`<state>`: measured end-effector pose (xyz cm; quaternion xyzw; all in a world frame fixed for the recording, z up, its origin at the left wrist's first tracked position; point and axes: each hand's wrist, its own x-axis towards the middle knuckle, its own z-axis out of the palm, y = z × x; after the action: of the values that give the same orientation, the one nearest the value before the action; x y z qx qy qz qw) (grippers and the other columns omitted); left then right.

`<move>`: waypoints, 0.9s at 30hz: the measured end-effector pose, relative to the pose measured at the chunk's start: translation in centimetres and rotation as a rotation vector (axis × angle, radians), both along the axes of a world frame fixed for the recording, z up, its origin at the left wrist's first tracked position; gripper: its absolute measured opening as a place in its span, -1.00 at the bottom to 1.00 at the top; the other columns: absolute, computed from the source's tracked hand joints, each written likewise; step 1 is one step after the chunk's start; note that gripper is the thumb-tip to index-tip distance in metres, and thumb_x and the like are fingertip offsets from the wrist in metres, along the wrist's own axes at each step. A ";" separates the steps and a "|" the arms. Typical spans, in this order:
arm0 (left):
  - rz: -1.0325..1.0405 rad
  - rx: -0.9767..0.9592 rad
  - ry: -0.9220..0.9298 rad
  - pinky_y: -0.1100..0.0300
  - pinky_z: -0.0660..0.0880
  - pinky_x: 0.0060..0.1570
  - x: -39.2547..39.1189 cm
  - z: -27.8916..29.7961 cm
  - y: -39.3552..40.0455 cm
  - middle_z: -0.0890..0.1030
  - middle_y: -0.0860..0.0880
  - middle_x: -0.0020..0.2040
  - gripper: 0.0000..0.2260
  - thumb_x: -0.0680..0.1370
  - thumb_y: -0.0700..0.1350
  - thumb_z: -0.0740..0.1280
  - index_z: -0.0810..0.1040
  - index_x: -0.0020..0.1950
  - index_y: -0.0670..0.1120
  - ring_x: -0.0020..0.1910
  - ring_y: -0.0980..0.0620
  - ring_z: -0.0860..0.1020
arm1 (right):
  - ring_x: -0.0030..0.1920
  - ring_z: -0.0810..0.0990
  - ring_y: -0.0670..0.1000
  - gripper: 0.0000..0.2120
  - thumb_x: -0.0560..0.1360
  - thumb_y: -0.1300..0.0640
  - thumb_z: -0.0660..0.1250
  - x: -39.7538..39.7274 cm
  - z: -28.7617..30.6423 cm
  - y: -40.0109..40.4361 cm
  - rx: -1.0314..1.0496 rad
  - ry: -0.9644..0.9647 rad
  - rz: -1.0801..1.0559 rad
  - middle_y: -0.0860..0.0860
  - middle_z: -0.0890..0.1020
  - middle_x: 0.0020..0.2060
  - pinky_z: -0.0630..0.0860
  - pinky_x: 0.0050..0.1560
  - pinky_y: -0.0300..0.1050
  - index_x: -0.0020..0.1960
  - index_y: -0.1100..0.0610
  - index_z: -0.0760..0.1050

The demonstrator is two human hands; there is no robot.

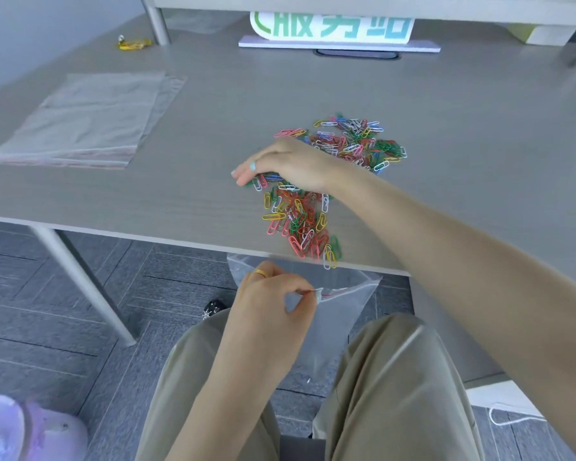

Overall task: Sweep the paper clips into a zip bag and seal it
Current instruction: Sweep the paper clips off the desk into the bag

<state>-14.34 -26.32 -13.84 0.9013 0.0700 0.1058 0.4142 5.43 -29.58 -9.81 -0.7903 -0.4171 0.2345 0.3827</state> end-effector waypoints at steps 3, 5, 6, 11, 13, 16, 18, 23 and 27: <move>0.014 0.004 -0.001 0.42 0.30 -0.15 -0.2 -0.1 0.4 0.53 -0.02 -0.14 -0.92 0.43 -0.15 0.34 0.63 -0.22 -0.04 -0.07 -0.01 0.48 | 0.05 0.60 -0.10 -0.72 0.35 0.12 0.14 -1.6 -0.1 -0.7 0.057 0.001 0.025 -0.05 0.67 -0.08 0.40 0.25 -0.16 -0.25 0.10 0.64; 0.012 0.008 -0.003 0.38 0.30 -0.12 -0.3 0.0 0.5 0.54 -0.03 -0.13 -0.92 0.43 -0.15 0.34 0.63 -0.22 -0.05 -0.06 -0.01 0.48 | 0.02 0.62 -0.06 -0.71 0.34 0.11 0.13 -2.3 0.0 -0.9 0.069 -0.003 0.014 -0.06 0.69 -0.14 0.43 0.25 -0.06 -0.29 0.06 0.64; 0.012 0.009 -0.006 0.39 0.30 -0.12 -0.3 0.0 0.5 0.54 -0.03 -0.14 -0.92 0.43 -0.16 0.34 0.63 -0.22 -0.05 -0.06 -0.01 0.48 | 0.03 0.62 -0.04 -0.70 0.34 0.11 0.12 -2.6 0.1 -1.0 0.072 -0.010 0.012 -0.05 0.69 -0.14 0.42 0.25 -0.02 -0.27 0.05 0.64; 0.019 -0.007 -0.027 0.41 0.27 -0.17 -0.5 0.3 0.3 0.55 -0.04 -0.14 -0.93 0.42 -0.17 0.36 0.64 -0.22 -0.06 -0.07 0.00 0.49 | 0.03 0.59 -0.05 -0.66 0.37 0.13 0.11 -4.2 -0.5 -1.5 0.087 -0.043 0.039 0.00 0.66 -0.09 0.41 0.23 -0.09 -0.17 0.22 0.64; 0.019 -0.014 -0.036 0.48 0.26 -0.15 -0.5 0.4 0.2 0.55 -0.04 -0.14 -0.93 0.42 -0.17 0.36 0.64 -0.22 -0.07 -0.07 0.01 0.49 | 0.00 0.60 -0.02 -0.65 0.38 0.17 0.11 -4.7 -0.8 -2.6 0.128 -0.032 0.029 0.07 0.66 -0.09 0.43 0.15 -0.19 -0.17 0.28 0.64; 0.009 -0.010 -0.040 0.54 0.25 -0.15 -0.6 0.5 -0.1 0.53 -0.02 -0.16 -0.93 0.43 -0.17 0.35 0.63 -0.23 -0.08 -0.08 0.01 0.48 | -0.01 0.58 0.02 -0.64 0.39 0.21 0.08 -5.0 -0.9 -4.6 0.152 -0.062 0.024 0.13 0.65 -0.09 0.41 0.14 -0.20 -0.18 0.33 0.63; -0.003 -0.013 -0.037 0.51 0.25 -0.13 -0.6 0.5 -0.4 0.53 -0.05 -0.16 -0.93 0.43 -0.17 0.35 0.63 -0.22 -0.07 -0.08 0.00 0.48 | -0.01 0.58 0.02 -0.64 0.39 0.21 0.08 -5.2 -0.9 -5.7 0.157 -0.053 0.006 0.14 0.64 -0.09 0.41 0.13 -0.21 -0.18 0.34 0.63; 0.009 0.003 -0.052 0.41 0.25 -0.22 -0.4 0.3 -1.1 0.47 0.06 -0.24 -0.93 0.43 -0.17 0.35 0.63 -0.22 -0.07 -0.08 -0.02 0.49 | 0.02 0.57 -0.06 -0.66 0.44 0.25 0.07 -6.2 -1.2 -8.3 0.207 -0.036 -0.100 0.10 0.63 -0.07 0.40 0.14 -0.27 -0.09 0.33 0.61; 0.013 0.012 -0.045 0.28 0.18 -0.20 -0.2 0.0 -1.2 0.42 0.13 -0.26 -0.93 0.44 -0.15 0.35 0.63 -0.19 -0.05 -0.07 -0.03 0.47 | 0.23 0.46 -0.13 -0.67 0.55 0.11 0.06 -6.8 -1.9 -11.3 0.238 -0.155 -0.385 0.01 0.57 0.17 0.28 0.32 -0.27 0.14 0.14 0.55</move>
<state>-14.55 -27.50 -13.81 0.9008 0.0657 0.1291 0.4094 -1.39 -40.91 -11.74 -0.8204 -0.3112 0.0452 0.4776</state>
